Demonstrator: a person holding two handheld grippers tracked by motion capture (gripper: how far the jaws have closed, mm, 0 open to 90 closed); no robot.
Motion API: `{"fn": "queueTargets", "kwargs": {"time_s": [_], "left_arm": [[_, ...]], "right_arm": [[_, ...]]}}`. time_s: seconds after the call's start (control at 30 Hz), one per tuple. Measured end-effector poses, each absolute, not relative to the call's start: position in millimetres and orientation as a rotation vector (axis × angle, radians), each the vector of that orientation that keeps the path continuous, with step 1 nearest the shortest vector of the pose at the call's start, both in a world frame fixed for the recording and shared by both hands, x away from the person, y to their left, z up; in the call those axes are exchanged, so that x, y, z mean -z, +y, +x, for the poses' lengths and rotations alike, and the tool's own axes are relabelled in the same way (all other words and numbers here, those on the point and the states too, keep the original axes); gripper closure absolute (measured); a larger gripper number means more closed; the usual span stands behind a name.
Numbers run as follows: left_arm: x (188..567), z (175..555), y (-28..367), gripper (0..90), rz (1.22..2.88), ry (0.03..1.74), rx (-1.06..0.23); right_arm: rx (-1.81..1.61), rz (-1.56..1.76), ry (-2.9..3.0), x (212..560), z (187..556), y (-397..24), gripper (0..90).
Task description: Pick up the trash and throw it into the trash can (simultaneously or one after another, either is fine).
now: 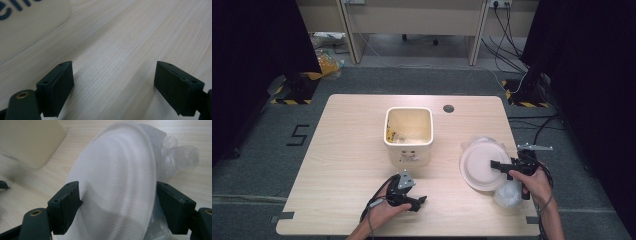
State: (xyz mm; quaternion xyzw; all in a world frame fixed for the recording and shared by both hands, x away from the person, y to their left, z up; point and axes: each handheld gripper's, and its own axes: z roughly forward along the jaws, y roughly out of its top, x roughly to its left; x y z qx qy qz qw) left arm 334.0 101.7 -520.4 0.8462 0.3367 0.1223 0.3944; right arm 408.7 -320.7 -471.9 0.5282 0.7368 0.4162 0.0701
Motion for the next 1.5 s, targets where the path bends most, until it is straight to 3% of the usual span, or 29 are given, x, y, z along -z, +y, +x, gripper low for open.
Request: {"fn": "queueTargets", "kwargs": {"time_s": [0.7, 1.5], "left_arm": [[522, 319, 171, 14.8, 2.121, 0.983, -0.412], [523, 316, 175, 14.1, 2.109, 1.008, -0.424]], "right_arm": [[-1.285, 1.459, 2.304, 475, 360, -274, 23.6], [-1.296, 1.431, 2.309, 476, 342, -263, 23.5]]}}
